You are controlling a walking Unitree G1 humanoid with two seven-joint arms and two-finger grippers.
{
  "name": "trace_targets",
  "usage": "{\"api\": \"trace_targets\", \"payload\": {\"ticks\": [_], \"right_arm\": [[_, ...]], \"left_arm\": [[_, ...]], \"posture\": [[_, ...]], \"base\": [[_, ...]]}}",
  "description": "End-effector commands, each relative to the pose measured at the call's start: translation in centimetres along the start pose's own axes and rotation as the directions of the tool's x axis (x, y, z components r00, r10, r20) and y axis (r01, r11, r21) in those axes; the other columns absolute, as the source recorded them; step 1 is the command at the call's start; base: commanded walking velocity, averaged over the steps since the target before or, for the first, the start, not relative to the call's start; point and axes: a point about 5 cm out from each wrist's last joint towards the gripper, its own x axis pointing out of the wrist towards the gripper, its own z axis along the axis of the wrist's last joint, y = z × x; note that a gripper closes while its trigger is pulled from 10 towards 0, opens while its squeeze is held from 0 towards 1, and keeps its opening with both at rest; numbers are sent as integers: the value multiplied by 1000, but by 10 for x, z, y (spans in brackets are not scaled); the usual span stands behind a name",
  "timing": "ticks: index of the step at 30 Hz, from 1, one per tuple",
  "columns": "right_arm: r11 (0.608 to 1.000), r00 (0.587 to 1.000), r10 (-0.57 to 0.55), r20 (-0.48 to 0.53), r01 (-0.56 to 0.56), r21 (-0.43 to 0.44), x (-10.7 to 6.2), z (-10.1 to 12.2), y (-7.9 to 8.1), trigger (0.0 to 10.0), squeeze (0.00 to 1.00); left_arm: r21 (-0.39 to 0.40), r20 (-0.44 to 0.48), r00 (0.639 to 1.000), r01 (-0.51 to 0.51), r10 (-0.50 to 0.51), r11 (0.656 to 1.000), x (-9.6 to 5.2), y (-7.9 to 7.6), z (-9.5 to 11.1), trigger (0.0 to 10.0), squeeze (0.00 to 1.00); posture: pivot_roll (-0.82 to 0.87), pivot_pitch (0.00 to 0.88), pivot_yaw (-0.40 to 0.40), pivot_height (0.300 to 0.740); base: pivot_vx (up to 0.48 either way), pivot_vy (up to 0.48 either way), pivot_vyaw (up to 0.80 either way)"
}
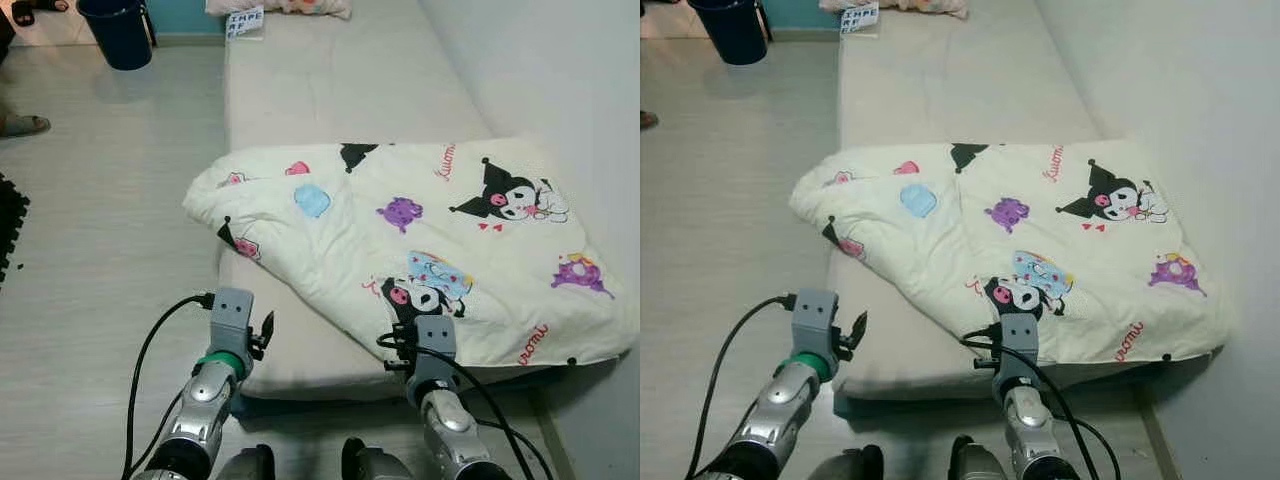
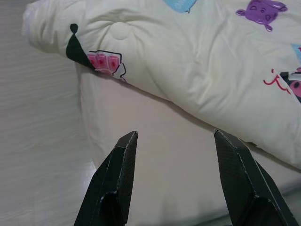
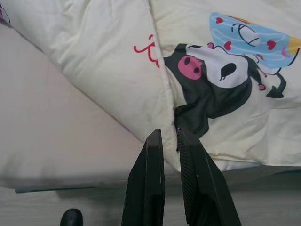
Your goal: Clean up the room
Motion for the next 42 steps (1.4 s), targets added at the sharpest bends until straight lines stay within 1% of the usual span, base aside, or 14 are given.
{"api": "trace_targets", "payload": {"ticks": [1, 10, 13, 16, 19, 22, 42], "right_arm": [[1000, 999, -9, -33, 9, 9, -5, -10, -3, 10000, 0], [1000, 1000, 6, -6, -6, 15, -1, -2, 0, 10000, 0], [1000, 1000, 10, -4, -10, 17, -1, -1, 1, 10000, 0], [1000, 1000, 15, 0, -15, 24, 0, 0, 2, 10000, 0], [1000, 1000, 16, 1, -16, 24, 0, 0, 2, 10000, 0], [1000, 1000, 16, 2, -16, 26, -1, -1, 2, 10000, 0], [999, 1000, 20, 3, -20, 38, -1, -1, 4, 10000, 0]], "left_arm": [[-13, -30, 999, -13, 13, 1000, -4, 1, -8, 10000, 0], [-8, -13, 1000, -27, 27, 1000, -6, 6, -7, 10000, 0], [13, -9, 1000, -9, 9, 1000, -8, 6, -9, 10000, 0], [46, -8, 1000, 11, -11, 999, -10, 5, -10, 10000, 0], [52, -7, 1000, 15, -15, 999, -11, 5, -10, 10000, 0], [69, -5, 1000, 21, -20, 997, -11, 5, -10, 10000, 0], [96, 3, 1000, 26, -26, 995, -10, 5, -8, 10000, 0]], "posture": [[-14, 119, 30, 740], [-11, 127, 23, 740], [-8, 129, 21, 736], [-7, 131, 21, 717], [-7, 132, 21, 712], [-6, 135, 23, 697], [-2, 137, 31, 632]], "base": [[0, 0, 0], [0, 0, 0], [0, 0, 0], [0, 0, 0], [0, 0, 0], [0, 0, 0], [0, 0, 0]]}}
